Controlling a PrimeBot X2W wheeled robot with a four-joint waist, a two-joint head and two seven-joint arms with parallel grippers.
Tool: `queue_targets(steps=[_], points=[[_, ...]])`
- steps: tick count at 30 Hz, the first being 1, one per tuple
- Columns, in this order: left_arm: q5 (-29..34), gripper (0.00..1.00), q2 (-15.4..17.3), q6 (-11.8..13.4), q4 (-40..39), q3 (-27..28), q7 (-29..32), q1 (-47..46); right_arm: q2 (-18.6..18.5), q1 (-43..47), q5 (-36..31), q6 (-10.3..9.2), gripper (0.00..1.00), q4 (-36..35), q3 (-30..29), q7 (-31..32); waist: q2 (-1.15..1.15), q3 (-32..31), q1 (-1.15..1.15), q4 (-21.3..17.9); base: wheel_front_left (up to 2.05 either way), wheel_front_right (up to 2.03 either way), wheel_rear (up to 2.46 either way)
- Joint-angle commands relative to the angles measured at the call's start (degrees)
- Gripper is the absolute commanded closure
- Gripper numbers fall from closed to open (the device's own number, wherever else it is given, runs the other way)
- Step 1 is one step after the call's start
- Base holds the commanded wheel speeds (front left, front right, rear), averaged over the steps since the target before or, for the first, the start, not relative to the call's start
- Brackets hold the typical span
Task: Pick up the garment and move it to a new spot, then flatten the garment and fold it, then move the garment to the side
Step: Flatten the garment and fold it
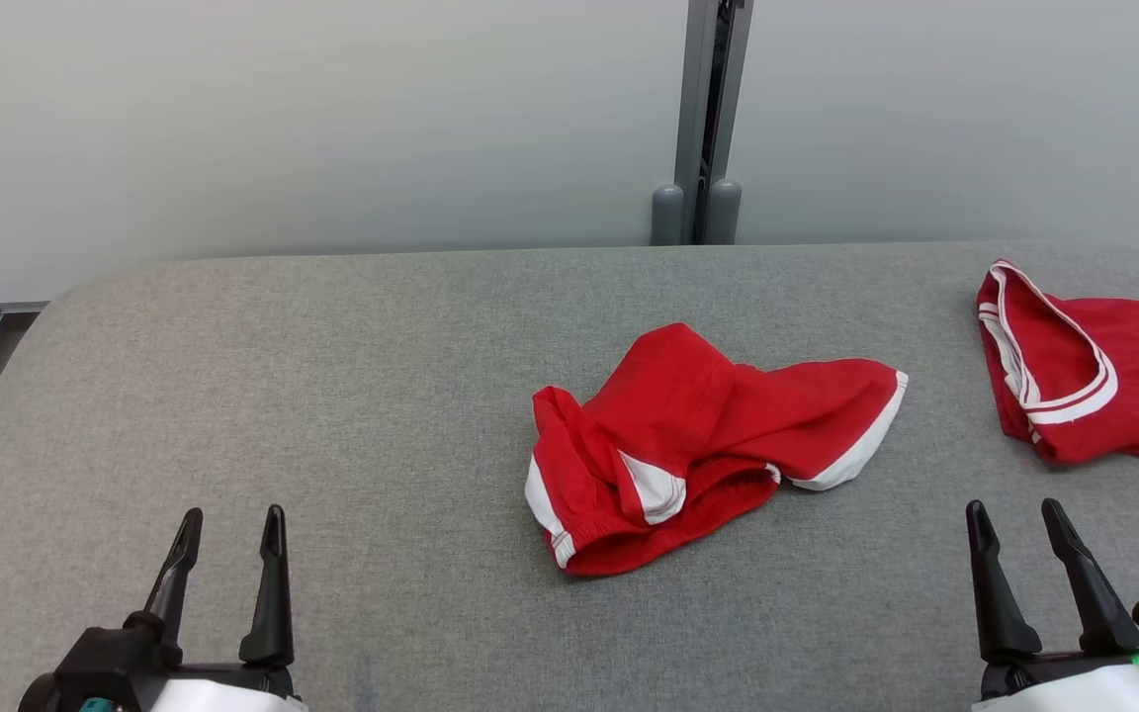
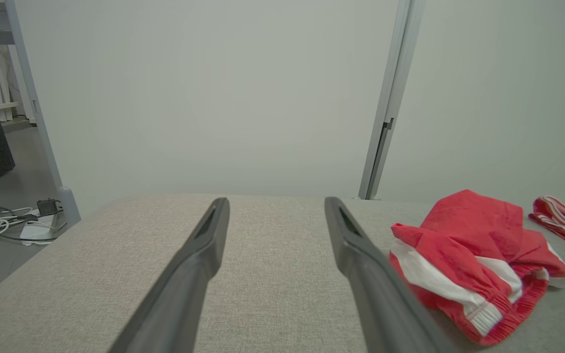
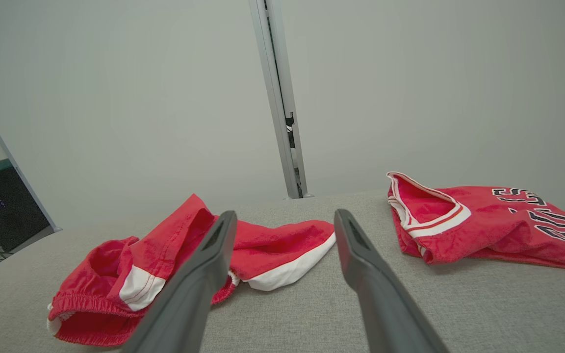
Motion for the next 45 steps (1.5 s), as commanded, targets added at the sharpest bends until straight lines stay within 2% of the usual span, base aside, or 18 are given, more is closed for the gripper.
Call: queue_targets(steps=[1,27,31,36,45], points=[[0.3,0.0,0.1,-0.3,0.0,0.2,0.0,0.3,-0.2,0.4,0.2,0.02,0.0,0.2,0.0,-0.3,0.0,0.0,0.0,0.0,0.0,0.0,0.0],[1.2,0.0,-0.6,-0.1,-0.5,0.2,0.0,0.4,-0.2,0.2,0.5,0.02,0.0,0.5,0.5,-0.3,0.0,0.0,0.0,0.2,0.0,0.0,0.0],[1.2,0.0,-0.7,0.0,-0.4,0.0,0.0,0.1,-1.0,-1.6,0.7,0.02,0.0,0.8,2.8,-0.3,0.0,0.1,0.0,0.6,0.0,0.0,0.0],[1.1,0.0,-0.7,0.0,-0.2,-0.9,0.0,-0.6,-2.1,-5.7,1.3,0.02,0.0,3.6,8.5,-0.3,0.0,0.7,0.0,1.8,0.0,0.0,0.0],[0.3,0.0,-0.7,-0.1,0.7,-4.3,0.0,-4.1,-3.0,-17.2,3.4,0.02,0.0,15.9,16.6,-0.3,0.0,3.9,0.0,6.7,0.0,0.0,0.0]])
